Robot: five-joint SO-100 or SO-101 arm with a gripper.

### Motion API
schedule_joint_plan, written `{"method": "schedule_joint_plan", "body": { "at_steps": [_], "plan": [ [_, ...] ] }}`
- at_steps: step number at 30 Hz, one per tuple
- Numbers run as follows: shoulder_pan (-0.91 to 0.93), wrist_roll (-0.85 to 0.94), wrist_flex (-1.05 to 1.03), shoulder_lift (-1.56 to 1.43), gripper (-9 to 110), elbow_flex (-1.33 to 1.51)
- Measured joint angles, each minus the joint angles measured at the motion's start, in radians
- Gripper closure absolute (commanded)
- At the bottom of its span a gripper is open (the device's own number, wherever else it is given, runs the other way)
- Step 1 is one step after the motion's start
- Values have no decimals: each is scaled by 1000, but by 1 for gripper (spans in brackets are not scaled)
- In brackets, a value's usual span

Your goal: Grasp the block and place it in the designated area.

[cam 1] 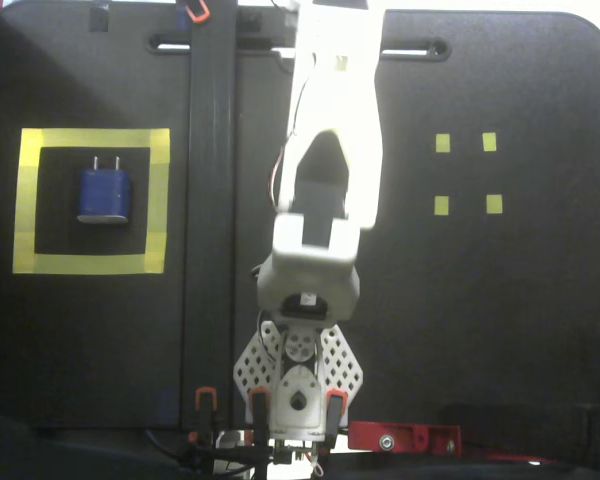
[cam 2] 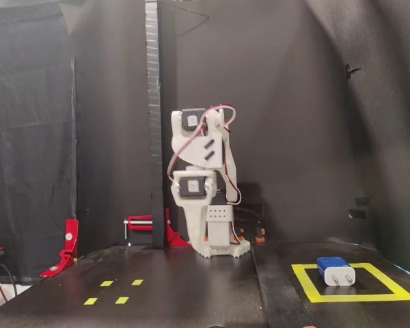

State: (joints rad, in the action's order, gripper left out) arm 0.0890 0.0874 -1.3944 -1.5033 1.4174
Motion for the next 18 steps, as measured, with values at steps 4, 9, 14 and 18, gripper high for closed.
{"method": "schedule_joint_plan", "body": {
  "at_steps": [4,9,14,18],
  "plan": [
    [3,8,163,-147,102,170],
    [3,8,339,-344,102,388],
    [-3,8,512,-546,102,603],
    [-6,8,655,-716,102,776]
  ]
}}
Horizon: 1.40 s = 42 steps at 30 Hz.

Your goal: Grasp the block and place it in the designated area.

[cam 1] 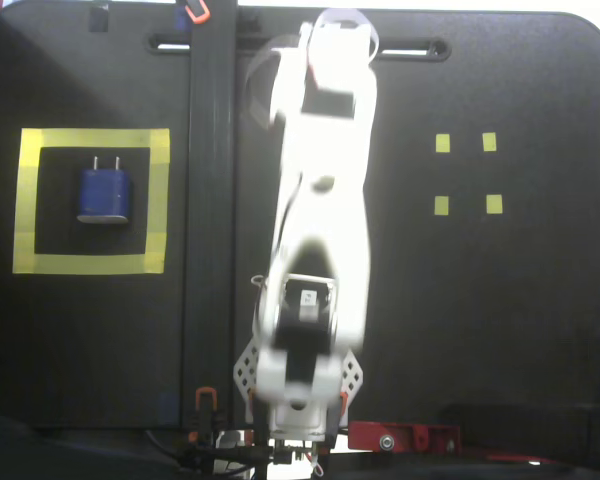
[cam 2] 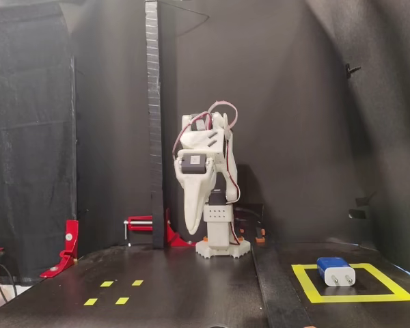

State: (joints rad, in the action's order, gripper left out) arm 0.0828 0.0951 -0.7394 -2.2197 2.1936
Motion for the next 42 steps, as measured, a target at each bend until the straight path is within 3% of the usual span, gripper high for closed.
{"method": "schedule_joint_plan", "body": {
  "at_steps": [15,34,42],
  "plan": [
    [-15,6,399,-534,102,561],
    [-44,35,537,-917,102,940],
    [-46,37,410,-1009,102,942]
  ]
}}
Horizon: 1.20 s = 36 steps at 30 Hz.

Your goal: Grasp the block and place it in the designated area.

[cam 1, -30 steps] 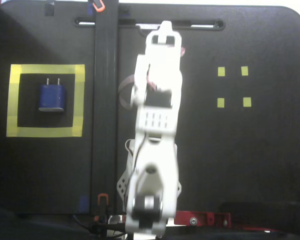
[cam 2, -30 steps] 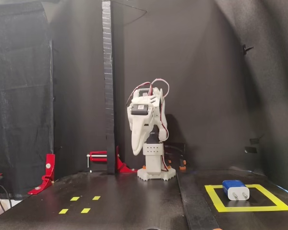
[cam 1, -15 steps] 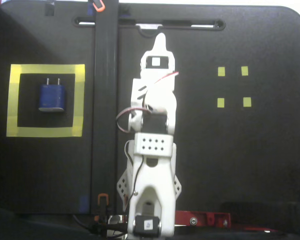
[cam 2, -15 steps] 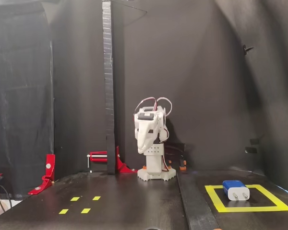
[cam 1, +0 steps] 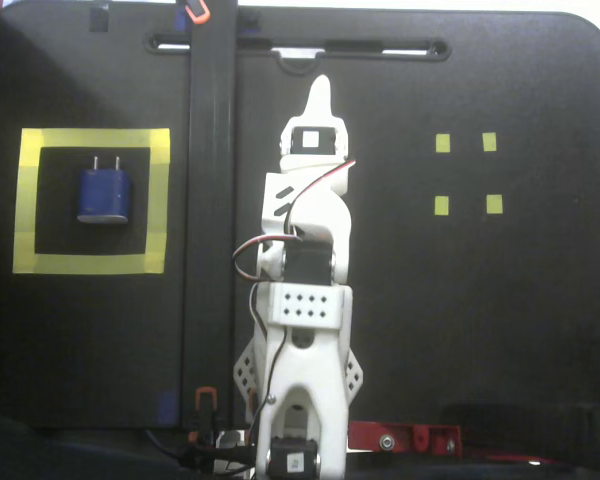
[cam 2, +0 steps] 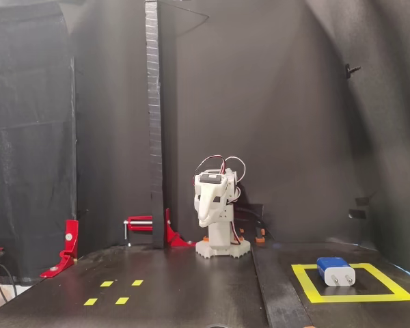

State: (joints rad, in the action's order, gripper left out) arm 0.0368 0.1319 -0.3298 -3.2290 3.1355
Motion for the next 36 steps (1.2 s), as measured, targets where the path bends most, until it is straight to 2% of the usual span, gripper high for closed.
{"method": "schedule_joint_plan", "body": {
  "at_steps": [9,19,36],
  "plan": [
    [-26,0,-270,-66,102,0],
    [-52,0,-416,-66,101,0],
    [-61,0,-431,-66,101,0]
  ]
}}
